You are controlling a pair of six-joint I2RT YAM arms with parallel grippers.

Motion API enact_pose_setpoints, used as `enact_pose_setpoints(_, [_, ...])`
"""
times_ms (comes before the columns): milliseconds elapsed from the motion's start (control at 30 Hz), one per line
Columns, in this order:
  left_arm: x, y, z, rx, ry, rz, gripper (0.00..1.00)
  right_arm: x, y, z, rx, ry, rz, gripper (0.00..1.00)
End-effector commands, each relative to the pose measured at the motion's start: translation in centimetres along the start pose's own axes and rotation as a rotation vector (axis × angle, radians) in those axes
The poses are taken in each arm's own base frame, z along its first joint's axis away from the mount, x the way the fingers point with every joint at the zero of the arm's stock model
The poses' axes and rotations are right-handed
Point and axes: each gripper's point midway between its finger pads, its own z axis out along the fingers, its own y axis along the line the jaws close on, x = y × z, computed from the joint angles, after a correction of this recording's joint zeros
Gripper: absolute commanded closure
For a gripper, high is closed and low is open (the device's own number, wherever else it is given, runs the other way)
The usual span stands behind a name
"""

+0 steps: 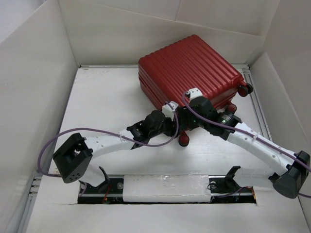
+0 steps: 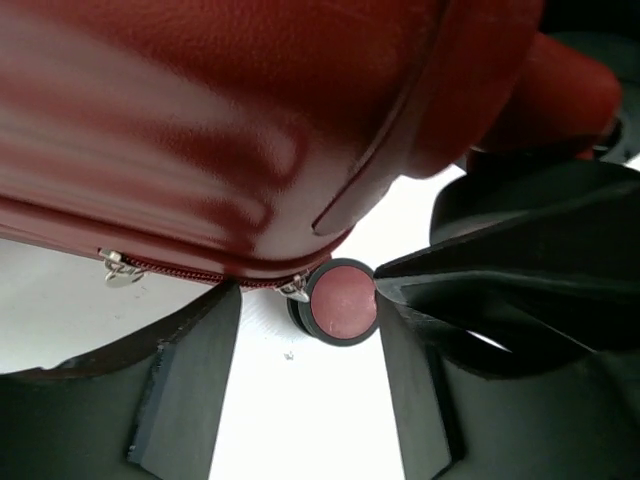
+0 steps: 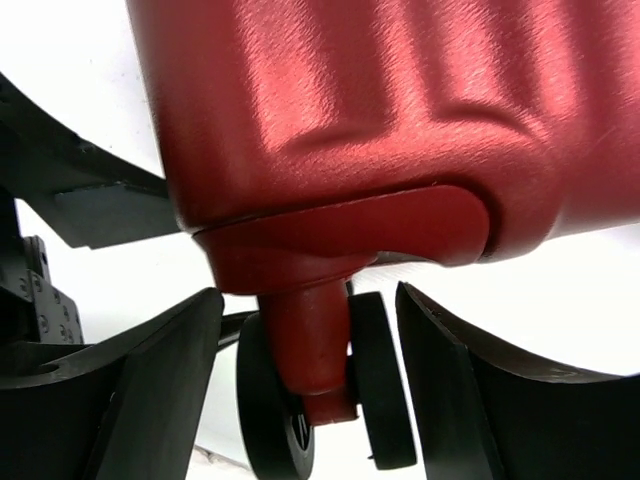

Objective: Pack the luggage

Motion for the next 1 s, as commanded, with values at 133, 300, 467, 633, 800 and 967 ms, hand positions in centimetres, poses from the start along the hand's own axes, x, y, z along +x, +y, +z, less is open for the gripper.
enact_pose_setpoints(133, [-2.7,-0.8,1.3,0.002,-0.052,0.014,0.57,-1.1,0.8,-0.2,-0.049,-0.048,0.01,0.26])
enact_pose_setpoints(300, [-2.5,-0.4,1.4,-0.015,-0.057,0.004,0.78,-1.4,1.0,-0.4,-0.063,-0.063,0.005,0.29])
enact_pose_setpoints(467, [-2.5,0.2,1.4,-0.047,-0.068,-0.006,0.96,-0.7,0.8,0.3,-0.056,-0.034,0.003,0.29])
enact_pose_setpoints(633, [-2.4,1.4,1.3,-0.114,-0.071,-0.006,1.0,-0.4,0.4,0.5,-0.046,-0.026,0.007,0.3])
enact_pose_setpoints(800, [-1.7,3.1,0.7,-0.198,-0.068,-0.013,1.0,-0.3,-0.7,0.5,-0.011,-0.025,0.017,0.92])
enact_pose_setpoints(967, [-0.5,5.8,-0.2,-0.334,-0.063,-0.025,1.0,-0.1,-1.6,-0.6,0.004,-0.032,0.015,1.0])
